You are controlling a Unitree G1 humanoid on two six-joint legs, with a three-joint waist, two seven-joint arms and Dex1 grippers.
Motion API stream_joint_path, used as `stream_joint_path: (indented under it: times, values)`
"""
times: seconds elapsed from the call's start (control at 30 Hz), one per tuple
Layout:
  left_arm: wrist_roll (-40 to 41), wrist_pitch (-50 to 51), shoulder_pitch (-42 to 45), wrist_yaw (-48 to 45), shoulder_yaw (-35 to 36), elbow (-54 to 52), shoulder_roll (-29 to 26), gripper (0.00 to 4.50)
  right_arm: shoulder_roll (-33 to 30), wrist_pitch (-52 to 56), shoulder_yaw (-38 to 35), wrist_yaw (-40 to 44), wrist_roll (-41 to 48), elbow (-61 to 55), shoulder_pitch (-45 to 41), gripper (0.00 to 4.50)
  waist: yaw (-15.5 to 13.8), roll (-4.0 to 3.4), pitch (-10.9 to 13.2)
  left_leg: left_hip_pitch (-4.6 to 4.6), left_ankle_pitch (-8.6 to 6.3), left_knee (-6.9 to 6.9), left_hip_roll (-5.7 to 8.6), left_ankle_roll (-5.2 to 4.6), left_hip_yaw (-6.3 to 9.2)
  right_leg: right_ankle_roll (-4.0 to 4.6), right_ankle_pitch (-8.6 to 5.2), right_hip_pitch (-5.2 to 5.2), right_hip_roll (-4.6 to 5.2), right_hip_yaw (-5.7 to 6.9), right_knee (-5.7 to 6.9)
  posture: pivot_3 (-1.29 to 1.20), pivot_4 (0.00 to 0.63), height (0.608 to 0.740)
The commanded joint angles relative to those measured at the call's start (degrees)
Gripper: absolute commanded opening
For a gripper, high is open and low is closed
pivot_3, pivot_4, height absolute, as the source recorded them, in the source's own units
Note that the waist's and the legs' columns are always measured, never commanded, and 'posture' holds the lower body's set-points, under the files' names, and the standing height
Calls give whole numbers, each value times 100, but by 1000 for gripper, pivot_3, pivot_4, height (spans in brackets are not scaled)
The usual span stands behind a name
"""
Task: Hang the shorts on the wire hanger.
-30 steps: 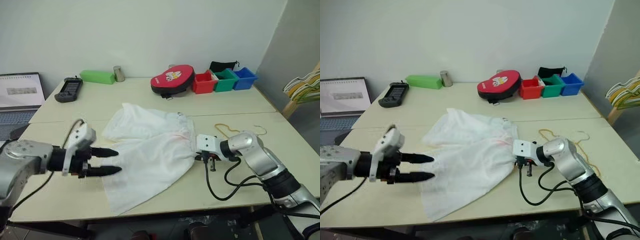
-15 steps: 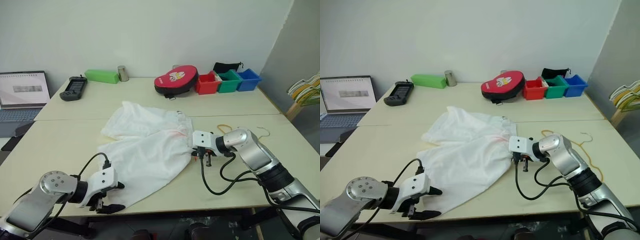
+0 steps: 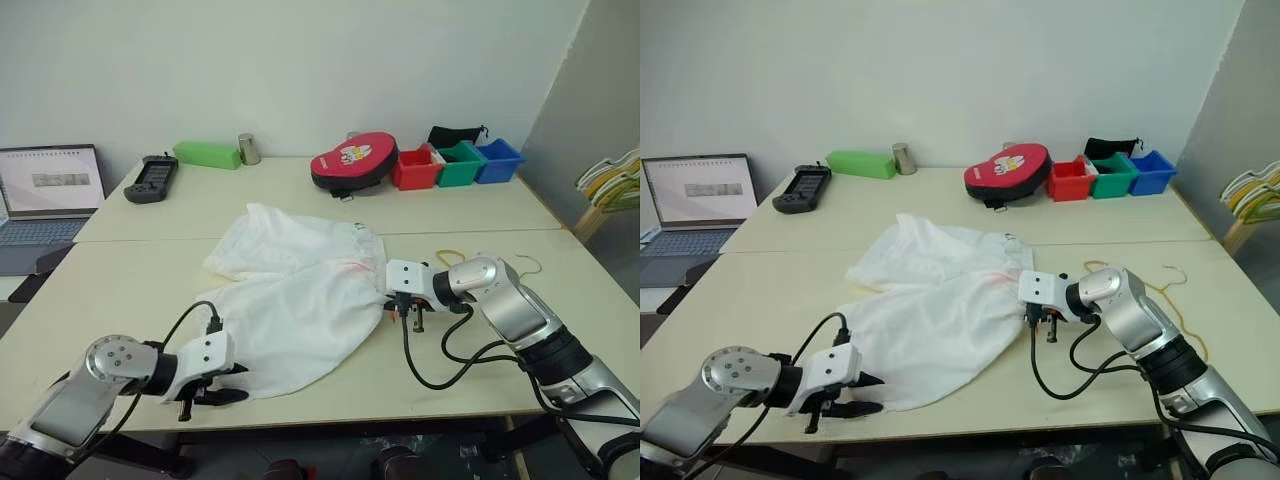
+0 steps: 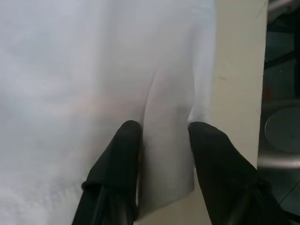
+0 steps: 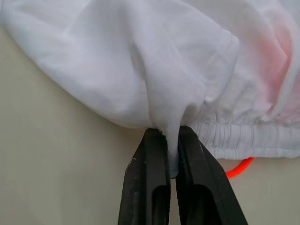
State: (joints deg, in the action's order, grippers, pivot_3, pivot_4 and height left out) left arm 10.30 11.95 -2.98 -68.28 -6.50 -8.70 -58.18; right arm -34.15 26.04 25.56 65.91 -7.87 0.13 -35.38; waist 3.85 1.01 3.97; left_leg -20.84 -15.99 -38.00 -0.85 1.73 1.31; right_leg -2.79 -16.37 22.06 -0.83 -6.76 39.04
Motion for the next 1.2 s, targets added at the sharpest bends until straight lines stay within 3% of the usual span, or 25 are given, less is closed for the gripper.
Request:
stream_joint_path:
  times: [0.03, 0.17, 0.5, 0.67, 0.77, 0.83, 1.03, 1.2]
  values:
    - [-185, -22, 73, 60, -68, 152, 53, 805, -71, 0, -114, -64, 12, -184, -57, 0, 5, 0, -1, 0, 0, 0, 0, 0, 0, 0, 0, 0, 0, 0, 0, -25, 4, 740]
    - [-181, 5, 164, 94, -43, 182, 124, 36, -89, 8, -124, -62, 33, -169, -60, 0, 34, 0, -3, -1, 0, 1, -1, 0, 1, 0, 0, 0, 0, 1, 0, -24, 3, 740]
    - [-532, -219, 819, 397, -7, 792, 335, 36, -227, 5, -171, -120, 24, -181, 60, 0, 44, 3, -5, -2, 1, -2, 0, 0, 7, -2, 2, -1, -1, 5, 3, -20, 3, 740]
    - [-751, -478, 1242, 340, -83, 1212, 323, 36, -781, -34, -148, 167, 55, -733, 492, 0, 34, 12, -9, -9, 0, -1, 3, 0, 11, -2, 1, -1, 0, 8, -1, -14, 3, 740]
    - [-786, -729, 1326, 51, -88, 1410, 98, 36, -1609, -54, -68, 763, 197, -1717, 1227, 0, 14, 14, -10, -25, -1, 0, 3, 1, 11, 0, 3, 13, 0, 7, -2, -6, 5, 740]
    - [-784, -847, 1298, -146, -91, 1510, -51, 36, -1767, 233, -3, 857, 338, -2269, 1539, 0, -35, 17, -12, -38, -3, 3, 4, 0, 19, 1, 2, 20, 2, 15, -4, -12, 5, 740]
    - [-900, -1086, 1375, -321, -136, 1832, -238, 36, -1434, 830, 159, 472, 292, -2571, 1510, 0, 73, 19, -13, -19, -8, 2, -11, 2, 14, -2, -10, 11, -9, 18, 0, -9, 9, 740]
    - [-281, -514, 608, -1090, 71, 958, -715, 36, -1189, 586, 221, 179, 162, -1913, 1157, 0, 127, 41, -8, -4, -6, -9, -10, 3, 4, -3, -5, -1, -7, 11, 1, -14, 22, 740]
